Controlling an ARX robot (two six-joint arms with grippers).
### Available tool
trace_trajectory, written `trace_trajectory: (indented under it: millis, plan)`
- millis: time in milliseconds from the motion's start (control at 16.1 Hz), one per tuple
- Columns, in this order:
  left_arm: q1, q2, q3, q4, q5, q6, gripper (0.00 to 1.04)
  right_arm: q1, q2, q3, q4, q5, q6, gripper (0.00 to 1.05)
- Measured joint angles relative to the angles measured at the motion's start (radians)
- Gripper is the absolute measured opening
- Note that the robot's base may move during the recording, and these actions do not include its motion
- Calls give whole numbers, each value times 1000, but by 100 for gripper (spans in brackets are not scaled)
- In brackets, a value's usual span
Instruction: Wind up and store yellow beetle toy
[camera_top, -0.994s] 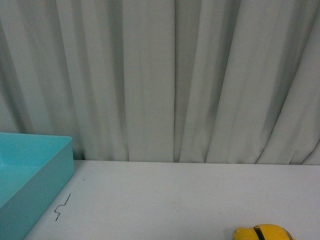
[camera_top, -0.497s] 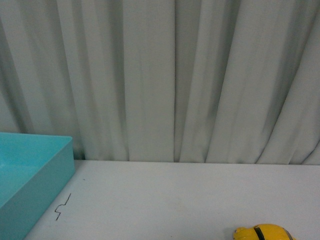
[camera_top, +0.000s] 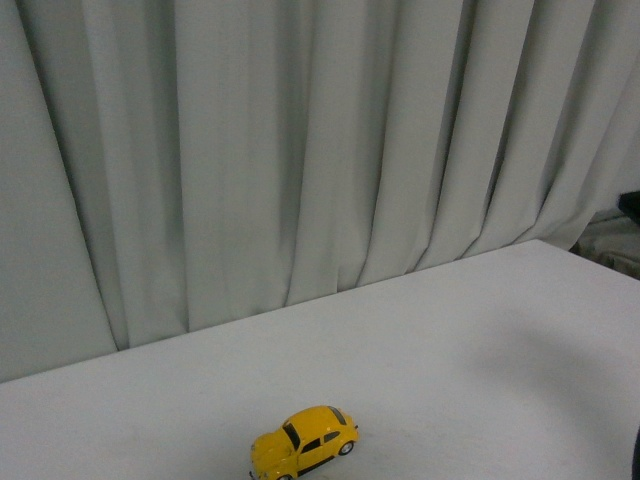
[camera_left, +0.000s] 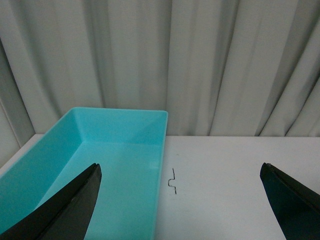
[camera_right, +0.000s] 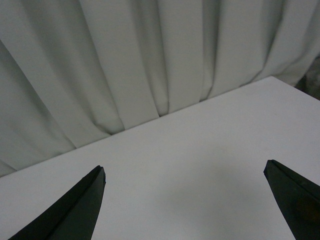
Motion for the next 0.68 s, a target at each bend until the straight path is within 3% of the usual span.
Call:
trace_trajectory:
  millis: [124, 311, 497, 683]
  plan:
    - [0, 0, 0, -1, 0, 0, 98, 130, 216, 106, 185, 89, 4, 98]
    - [0, 0, 0, -1, 0, 0, 98, 392, 542, 371, 293, 73, -16, 98]
    - [0, 0, 0, -1, 0, 0, 98, 516, 711, 525, 190, -81, -164, 98]
    - [0, 0, 0, -1, 0, 0, 98, 567, 805, 656, -15, -362, -459, 98]
